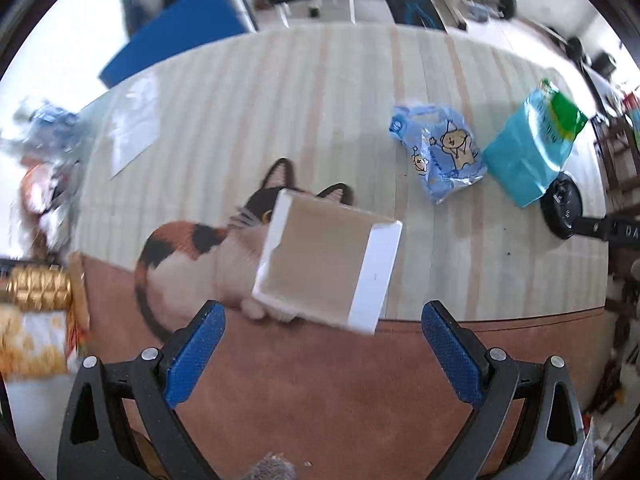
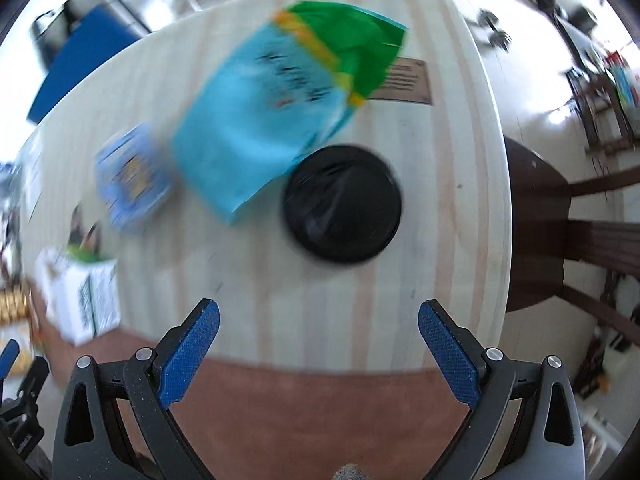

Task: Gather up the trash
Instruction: 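Grasp the open white box with the left tool while the right tool grasps the black lid, then carry the white box and black lid toward the trash bin with both tools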

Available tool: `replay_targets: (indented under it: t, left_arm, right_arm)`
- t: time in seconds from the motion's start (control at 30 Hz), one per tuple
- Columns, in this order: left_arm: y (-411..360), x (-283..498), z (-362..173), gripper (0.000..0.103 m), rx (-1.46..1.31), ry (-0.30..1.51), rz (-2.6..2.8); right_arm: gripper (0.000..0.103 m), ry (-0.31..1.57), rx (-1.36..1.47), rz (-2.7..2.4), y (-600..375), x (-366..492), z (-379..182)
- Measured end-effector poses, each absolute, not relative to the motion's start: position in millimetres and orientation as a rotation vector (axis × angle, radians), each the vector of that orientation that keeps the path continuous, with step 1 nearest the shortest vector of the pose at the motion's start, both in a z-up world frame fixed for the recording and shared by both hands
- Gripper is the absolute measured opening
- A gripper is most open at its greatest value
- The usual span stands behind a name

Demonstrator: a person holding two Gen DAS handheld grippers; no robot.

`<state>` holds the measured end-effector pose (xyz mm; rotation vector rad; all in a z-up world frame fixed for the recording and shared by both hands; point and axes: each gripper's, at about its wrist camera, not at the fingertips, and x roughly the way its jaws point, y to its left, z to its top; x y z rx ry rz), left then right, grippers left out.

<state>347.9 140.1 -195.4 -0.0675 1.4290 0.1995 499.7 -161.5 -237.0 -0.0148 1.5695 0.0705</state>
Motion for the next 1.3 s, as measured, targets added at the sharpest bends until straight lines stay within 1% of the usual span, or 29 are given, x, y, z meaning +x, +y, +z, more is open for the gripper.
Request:
replay_targets:
  t: [0.03, 0.2, 0.43, 0.47, 0.53, 0.63, 0.8, 0.97, 1.13, 1.27, 1.3]
  left_arm:
    - [140.7, 354.4, -201.9, 0.101, -0.044, 1.475, 0.17]
    - [145.8, 378.2, -235.1, 0.101, -0.016, 1.565, 0.144]
    - [153.6, 397.2, -267.0, 0.099, -0.102, 1.605, 0.127]
    - [153.5, 397.5, -267.9, 0.091, -0.116, 1.594, 0.127]
    - [152.8, 395.8, -265.1, 0.087, -0.138, 1.567, 0.121]
    - [151.0, 386.6, -259.0, 0.085, -0.17, 1.544, 0.121]
    - [144.1, 346.9, -240.1, 0.085, -0.23, 1.502, 0.213]
    - [139.5, 296.7, -219.5, 0.085, -0.303, 1.445, 0.309]
    - [133.3, 226.6, -195.6, 0.085, -0.357, 1.377, 0.41]
    - [147.4, 177.1, -175.6, 0.085, -0.423, 1.317, 0.467]
    - [147.0, 154.7, -167.7, 0.085, -0.445, 1.292, 0.486]
  right_arm:
    - [0.101, 1.572, -0.01, 0.063, -162.8, 505.9, -242.4]
    - [0.101, 1.571, 0.034, 0.019, -164.8, 535.2, -267.2]
    - [0.1, 1.566, 0.061, -0.035, -165.3, 549.9, -293.0]
    - [0.098, 1.545, 0.052, -0.042, -164.2, 549.6, -291.4]
    - [0.089, 1.521, 0.029, -0.064, -160.4, 545.2, -290.7]
    - [0.086, 1.505, 0.037, -0.044, -161.0, 539.3, -287.7]
    - [0.086, 1.499, -0.002, 0.014, -156.5, 507.8, -274.1]
    - [0.086, 1.483, -0.073, 0.114, -131.3, 460.8, -257.9]
    - [0.086, 1.452, -0.141, 0.231, -94.9, 409.1, -240.5]
    - [0.086, 1.435, -0.189, 0.339, -61.7, 373.8, -222.4]
    - [0.086, 1.425, -0.205, 0.37, -52.4, 359.5, -217.5]
